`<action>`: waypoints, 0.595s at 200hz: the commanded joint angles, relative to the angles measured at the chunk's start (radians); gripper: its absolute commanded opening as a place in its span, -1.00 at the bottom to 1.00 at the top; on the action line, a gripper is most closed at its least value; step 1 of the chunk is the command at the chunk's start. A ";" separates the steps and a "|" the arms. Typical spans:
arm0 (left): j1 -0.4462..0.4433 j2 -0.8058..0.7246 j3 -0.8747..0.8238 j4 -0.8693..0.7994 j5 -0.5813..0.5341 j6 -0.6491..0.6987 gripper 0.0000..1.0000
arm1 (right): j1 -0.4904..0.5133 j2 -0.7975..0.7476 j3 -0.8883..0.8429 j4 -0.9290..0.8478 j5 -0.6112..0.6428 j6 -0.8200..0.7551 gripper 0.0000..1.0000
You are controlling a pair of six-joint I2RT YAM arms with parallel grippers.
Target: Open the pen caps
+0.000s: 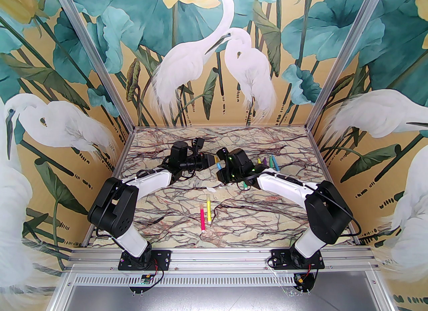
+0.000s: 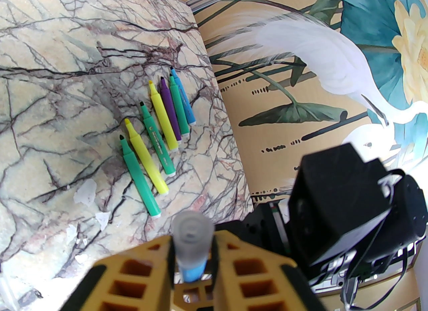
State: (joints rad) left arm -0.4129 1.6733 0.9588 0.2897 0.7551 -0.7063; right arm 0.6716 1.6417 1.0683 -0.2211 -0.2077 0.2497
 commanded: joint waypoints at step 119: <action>-0.025 0.043 0.069 -0.022 0.028 0.017 -0.22 | -0.004 -0.048 -0.050 0.032 -0.049 -0.018 -1.00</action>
State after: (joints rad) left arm -0.4210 1.6958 0.9867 0.2729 0.7628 -0.7036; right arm 0.6716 1.6379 1.0351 -0.2111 -0.2306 0.2455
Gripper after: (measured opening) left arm 0.394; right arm 0.176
